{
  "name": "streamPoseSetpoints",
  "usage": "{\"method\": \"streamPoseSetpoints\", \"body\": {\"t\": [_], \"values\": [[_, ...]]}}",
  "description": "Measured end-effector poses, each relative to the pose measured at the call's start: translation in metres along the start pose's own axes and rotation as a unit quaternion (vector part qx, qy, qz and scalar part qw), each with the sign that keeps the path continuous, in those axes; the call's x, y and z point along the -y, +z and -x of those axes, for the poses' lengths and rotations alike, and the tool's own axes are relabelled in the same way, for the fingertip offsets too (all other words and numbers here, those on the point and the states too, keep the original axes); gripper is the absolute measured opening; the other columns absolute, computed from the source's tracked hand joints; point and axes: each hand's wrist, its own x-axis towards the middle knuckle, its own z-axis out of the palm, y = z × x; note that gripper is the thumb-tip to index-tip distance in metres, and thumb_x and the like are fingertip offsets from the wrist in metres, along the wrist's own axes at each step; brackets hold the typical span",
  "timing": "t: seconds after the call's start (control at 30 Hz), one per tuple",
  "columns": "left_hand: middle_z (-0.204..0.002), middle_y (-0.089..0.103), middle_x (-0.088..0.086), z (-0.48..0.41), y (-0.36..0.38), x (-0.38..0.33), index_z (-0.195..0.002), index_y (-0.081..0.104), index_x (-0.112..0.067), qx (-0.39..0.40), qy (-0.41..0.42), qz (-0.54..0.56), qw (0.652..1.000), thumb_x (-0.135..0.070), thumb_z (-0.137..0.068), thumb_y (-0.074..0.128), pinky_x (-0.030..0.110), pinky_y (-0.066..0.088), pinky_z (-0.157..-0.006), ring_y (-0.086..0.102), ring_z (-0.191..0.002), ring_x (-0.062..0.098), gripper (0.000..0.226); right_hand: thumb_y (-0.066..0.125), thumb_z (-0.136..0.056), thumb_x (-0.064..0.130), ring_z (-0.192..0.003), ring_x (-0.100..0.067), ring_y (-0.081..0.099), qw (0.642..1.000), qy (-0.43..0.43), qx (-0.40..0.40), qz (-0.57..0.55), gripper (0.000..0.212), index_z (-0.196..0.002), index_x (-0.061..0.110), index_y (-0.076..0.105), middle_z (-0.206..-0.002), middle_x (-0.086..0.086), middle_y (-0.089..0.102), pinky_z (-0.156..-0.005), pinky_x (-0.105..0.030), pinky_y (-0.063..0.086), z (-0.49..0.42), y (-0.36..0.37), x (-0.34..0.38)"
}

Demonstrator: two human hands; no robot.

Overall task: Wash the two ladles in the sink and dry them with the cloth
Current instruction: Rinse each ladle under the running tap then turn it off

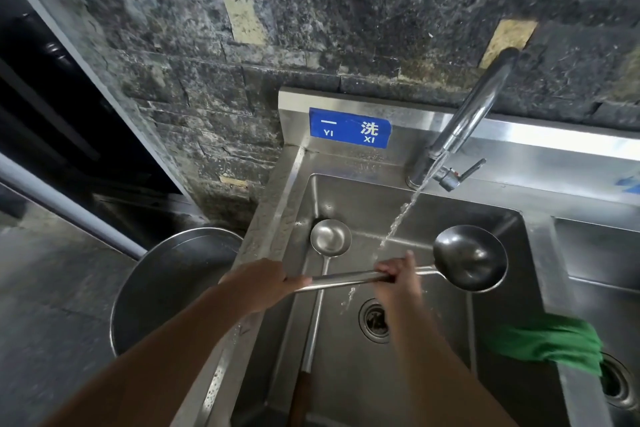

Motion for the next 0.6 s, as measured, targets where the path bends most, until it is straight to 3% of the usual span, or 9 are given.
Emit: {"method": "streamPoseSetpoints", "body": {"t": [0.07,0.13,0.23,0.4,0.47,0.6], "values": [[-0.062,0.053,-0.001,-0.006,-0.004,-0.019,-0.079,0.059,-0.013,-0.036,0.013,-0.013,0.999,-0.077,-0.086,0.032,0.032,0.049,-0.070,0.053,-0.060,0.018,0.070,0.058,-0.095,0.024,-0.037,-0.011,0.044,0.998,0.051,0.021,0.001,0.033,-0.067,0.024,0.043,-0.046,0.006,0.042,-0.043,-0.021,0.040,0.017,0.020,-0.040],[-0.061,0.052,0.000,-0.013,0.000,-0.032,-0.081,0.060,-0.015,-0.080,0.036,-0.022,0.996,-0.075,-0.087,0.032,0.032,0.044,-0.067,0.054,-0.063,0.020,0.067,0.063,-0.088,0.036,-0.041,-0.013,0.040,0.994,0.101,0.036,-0.036,0.041,-0.057,0.021,0.040,-0.042,0.005,0.036,-0.047,-0.023,0.037,0.032,0.035,-0.076],[-0.070,0.061,0.001,-0.014,0.012,-0.030,-0.084,0.064,-0.018,-0.084,0.029,-0.029,0.996,-0.084,-0.077,0.022,0.035,0.052,-0.074,0.063,-0.071,0.022,0.078,0.063,-0.088,0.039,-0.045,-0.015,0.044,0.989,0.124,0.059,-0.046,0.047,-0.054,0.017,0.040,-0.043,0.002,0.039,-0.050,-0.024,0.046,0.037,0.036,-0.095],[-0.072,0.064,0.000,0.013,0.004,0.005,-0.077,0.060,-0.020,-0.031,0.002,-0.043,0.999,-0.076,-0.087,0.030,0.032,0.055,-0.068,0.060,-0.061,0.015,0.064,0.046,-0.101,0.034,-0.032,-0.015,0.043,0.999,0.031,0.020,-0.034,0.045,-0.061,0.016,0.035,-0.035,0.003,0.036,-0.057,-0.029,0.041,0.014,0.012,-0.037],[-0.067,0.064,-0.003,0.021,-0.005,0.026,-0.074,0.060,-0.021,-0.016,-0.009,-0.016,1.000,-0.079,-0.085,0.030,0.034,0.057,-0.070,0.061,-0.057,0.012,0.066,0.041,-0.103,0.037,-0.028,-0.013,0.038,0.998,0.027,0.014,-0.060,0.047,-0.061,0.018,0.033,-0.035,0.004,0.033,-0.048,-0.022,0.041,0.002,0.005,-0.004],[-0.057,0.058,-0.003,0.024,-0.011,0.044,-0.066,0.059,-0.020,0.028,-0.019,0.050,0.998,-0.085,-0.076,0.027,0.031,0.053,-0.065,0.055,-0.048,0.011,0.073,0.043,-0.101,0.040,-0.034,-0.010,0.029,0.995,0.037,0.006,-0.098,0.043,-0.063,0.020,0.037,-0.043,0.007,0.030,-0.045,-0.023,0.032,-0.015,0.000,0.020]]}}
